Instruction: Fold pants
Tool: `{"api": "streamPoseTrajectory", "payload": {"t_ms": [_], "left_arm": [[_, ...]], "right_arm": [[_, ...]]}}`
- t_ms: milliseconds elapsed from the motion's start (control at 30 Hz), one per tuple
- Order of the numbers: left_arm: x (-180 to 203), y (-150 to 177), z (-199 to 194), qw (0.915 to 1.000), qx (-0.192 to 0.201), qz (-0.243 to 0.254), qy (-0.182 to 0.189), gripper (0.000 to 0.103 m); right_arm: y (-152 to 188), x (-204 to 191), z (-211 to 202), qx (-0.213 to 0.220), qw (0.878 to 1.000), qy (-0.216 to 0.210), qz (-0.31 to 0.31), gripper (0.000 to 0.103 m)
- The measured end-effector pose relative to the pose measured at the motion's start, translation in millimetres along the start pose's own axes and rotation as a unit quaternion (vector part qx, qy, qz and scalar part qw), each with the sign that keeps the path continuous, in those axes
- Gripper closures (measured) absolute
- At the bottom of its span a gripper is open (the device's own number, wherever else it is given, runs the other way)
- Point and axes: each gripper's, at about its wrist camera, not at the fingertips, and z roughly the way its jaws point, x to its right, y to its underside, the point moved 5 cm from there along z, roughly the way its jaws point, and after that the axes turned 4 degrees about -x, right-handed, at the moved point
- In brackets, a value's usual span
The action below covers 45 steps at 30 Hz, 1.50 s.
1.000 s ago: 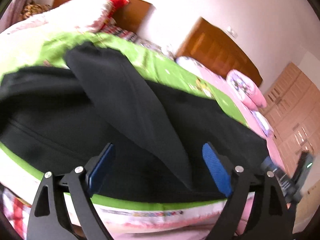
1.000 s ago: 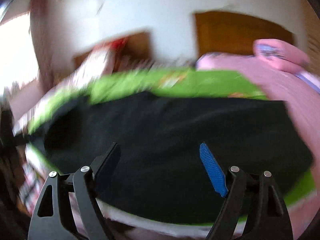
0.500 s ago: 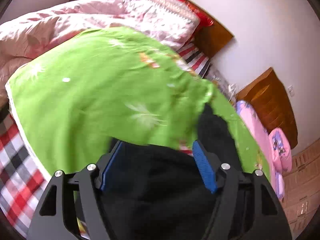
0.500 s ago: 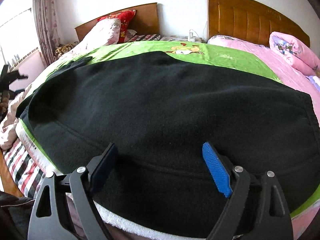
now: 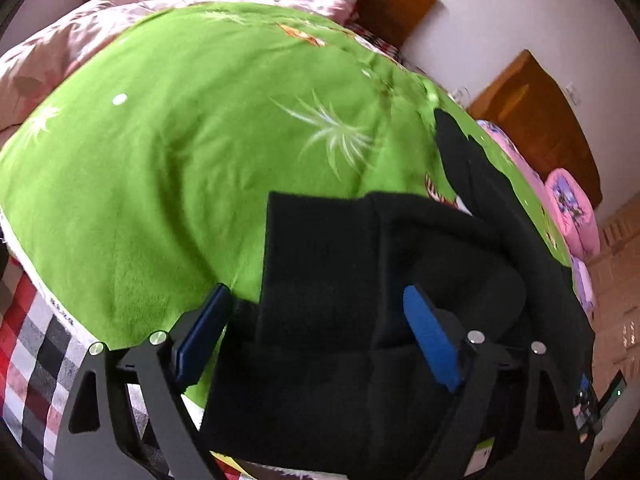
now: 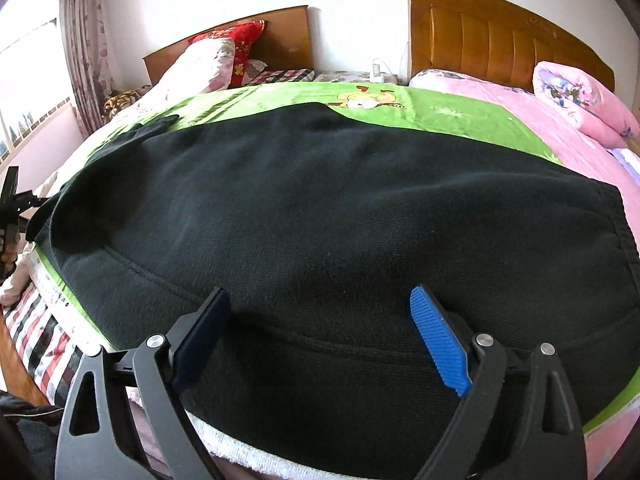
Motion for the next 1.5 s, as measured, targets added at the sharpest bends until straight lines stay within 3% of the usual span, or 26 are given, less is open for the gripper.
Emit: {"api": "streamPoseTrajectory", "payload": {"t_ms": [100, 167, 233, 300, 400, 467, 500, 600, 700, 733, 767, 833, 867, 900, 933, 967, 1033, 1167, 1267, 1367, 1500], "left_arm": [[9.4, 5.9, -4.9, 0.9996, -0.004, 0.026, -0.009, 0.044], [14.8, 8.9, -14.6, 0.997, 0.015, 0.051, -0.057, 0.085], [22.3, 12.4, -30.4, 0.993, 0.046, 0.07, -0.083, 0.095], [33.6, 13.0, -48.9, 0.9855, 0.089, 0.091, -0.112, 0.095], [64.8, 3.2, -88.1, 0.9601, 0.18, 0.139, -0.163, 0.095], [78.3, -9.5, -94.7, 0.9489, 0.202, 0.155, -0.187, 0.095], [80.8, -19.9, -93.2, 0.9408, 0.205, 0.162, -0.216, 0.096], [69.3, -42.0, -67.2, 0.9283, 0.182, 0.155, -0.285, 0.1], [24.3, -56.3, -24.1, 0.9221, 0.14, 0.114, -0.342, 0.103], [7.4, -55.8, -9.3, 0.9349, 0.113, 0.094, -0.323, 0.103], [-4.0, -53.0, -3.8, 0.9417, 0.101, 0.076, -0.312, 0.103], [-16.8, -47.4, -10.7, 0.9493, 0.119, 0.044, -0.288, 0.103], [-15.3, -45.8, -18.5, 0.9585, 0.133, 0.038, -0.249, 0.095], [-10.5, -45.9, -26.7, 0.9679, 0.141, 0.037, -0.205, 0.083], [-4.7, -47.0, -31.5, 0.9726, 0.145, 0.037, -0.178, 0.047], [1.3, -48.4, -41.0, 0.977, 0.152, 0.04, -0.144, 0.026], [19.4, -55.7, -50.2, 0.9831, 0.146, 0.064, -0.09, 0.023], [53.1, -70.1, -35.2, 0.9811, 0.113, 0.115, -0.107, 0.024], [102.8, -57.2, -34.8, 0.9803, 0.111, 0.158, -0.042, 0.023], [154.5, -52.9, -24.6, 0.9797, 0.096, 0.175, 0.018, 0.018], [181.9, -57.9, 6.4, 0.9855, 0.069, 0.154, -0.014, 0.018]], "right_arm": [[-0.4, 0.1, 0.7, 0.003, 1.0, -0.002, 0.001, 0.014], [-0.4, -0.2, 1.4, 0.005, 1.0, -0.001, 0.001, 0.014], [-0.2, -0.3, 1.3, 0.007, 1.0, -0.001, 0.0, 0.014], [-0.3, 0.2, 1.3, 0.007, 1.0, -0.002, -0.002, 0.014], [-0.9, 0.1, 1.6, 0.006, 1.0, -0.003, -0.002, 0.014], [-1.0, 0.3, 1.4, 0.007, 1.0, -0.003, -0.002, 0.014], [-0.9, 0.5, 1.1, 0.008, 1.0, -0.003, -0.001, 0.014], [-2.2, -0.2, 1.2, 0.01, 1.0, -0.003, -0.002, 0.014], [-3.3, -1.7, 1.7, 0.009, 1.0, -0.005, -0.003, 0.014], [-3.0, -2.3, 1.9, 0.008, 1.0, -0.005, -0.003, 0.014], [-3.1, -2.3, 2.0, 0.008, 1.0, -0.007, -0.003, 0.014], [-3.3, -3.0, 2.4, 0.01, 1.0, -0.008, -0.004, 0.014], [-3.2, -2.7, 2.6, 0.01, 1.0, -0.006, -0.005, 0.014], [-3.1, -3.0, 3.1, 0.011, 1.0, -0.005, -0.005, 0.014], [-3.8, -3.9, 3.9, 0.01, 1.0, -0.004, -0.004, 0.013], [-3.8, -4.0, 4.6, 0.01, 1.0, -0.003, -0.003, 0.012], [-3.6, -5.0, 4.6, 0.008, 1.0, -0.001, -0.002, 0.012], [-8.1, -8.5, -3.2, 0.007, 1.0, 0.005, 0.009, 0.012], [-22.9, -22.0, -19.1, 0.03, 0.999, -0.014, -0.002, 0.012], [-61.1, -52.5, -23.9, 0.034, 0.996, -0.086, -0.007, 0.011], [-132.6, -114.2, -10.5, 0.028, 0.978, -0.206, -0.027, 0.011]]}}
